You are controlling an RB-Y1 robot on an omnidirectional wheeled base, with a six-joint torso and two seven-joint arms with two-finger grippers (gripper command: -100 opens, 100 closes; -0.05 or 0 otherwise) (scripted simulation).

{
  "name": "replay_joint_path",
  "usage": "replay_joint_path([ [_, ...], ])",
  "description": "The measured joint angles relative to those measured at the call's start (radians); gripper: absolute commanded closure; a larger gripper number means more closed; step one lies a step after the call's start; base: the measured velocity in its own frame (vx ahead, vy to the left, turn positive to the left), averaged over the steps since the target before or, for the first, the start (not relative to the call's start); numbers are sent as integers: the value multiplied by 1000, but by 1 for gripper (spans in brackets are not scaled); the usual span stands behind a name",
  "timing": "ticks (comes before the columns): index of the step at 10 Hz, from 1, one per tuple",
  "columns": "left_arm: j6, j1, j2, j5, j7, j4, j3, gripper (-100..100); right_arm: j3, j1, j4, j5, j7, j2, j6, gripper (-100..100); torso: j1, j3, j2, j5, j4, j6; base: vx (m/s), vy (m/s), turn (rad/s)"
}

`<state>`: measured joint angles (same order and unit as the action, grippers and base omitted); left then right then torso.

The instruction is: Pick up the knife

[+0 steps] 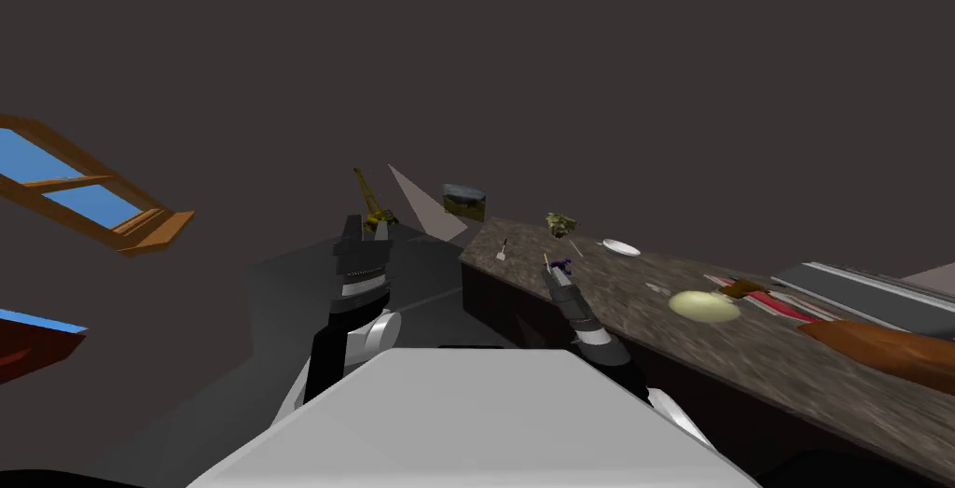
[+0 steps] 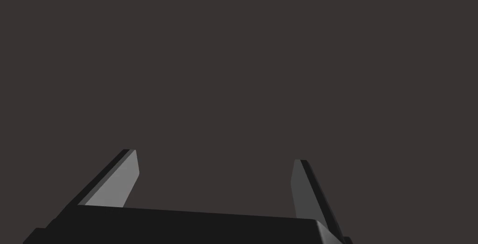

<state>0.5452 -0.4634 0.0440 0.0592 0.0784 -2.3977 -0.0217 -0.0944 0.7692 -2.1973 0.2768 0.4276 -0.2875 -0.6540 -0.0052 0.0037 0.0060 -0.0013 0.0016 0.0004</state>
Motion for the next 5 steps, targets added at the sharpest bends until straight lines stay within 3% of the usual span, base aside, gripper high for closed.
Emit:
replay_joint_path([
  [2, 0, 0, 0, 0, 0, 0, 0, 0, -22, 52, 11, 31, 50, -24, -20, -100, 1, -1, -2, 0, 0, 0, -65, -25, 215],
  [5, 0, 0, 0, 0, 0, 0, 0, 0, -51, 121, 11, 85, 121, -66, -11, -100, 0, -2, -3, 0, -1, -1, -60, -37, 223],
])
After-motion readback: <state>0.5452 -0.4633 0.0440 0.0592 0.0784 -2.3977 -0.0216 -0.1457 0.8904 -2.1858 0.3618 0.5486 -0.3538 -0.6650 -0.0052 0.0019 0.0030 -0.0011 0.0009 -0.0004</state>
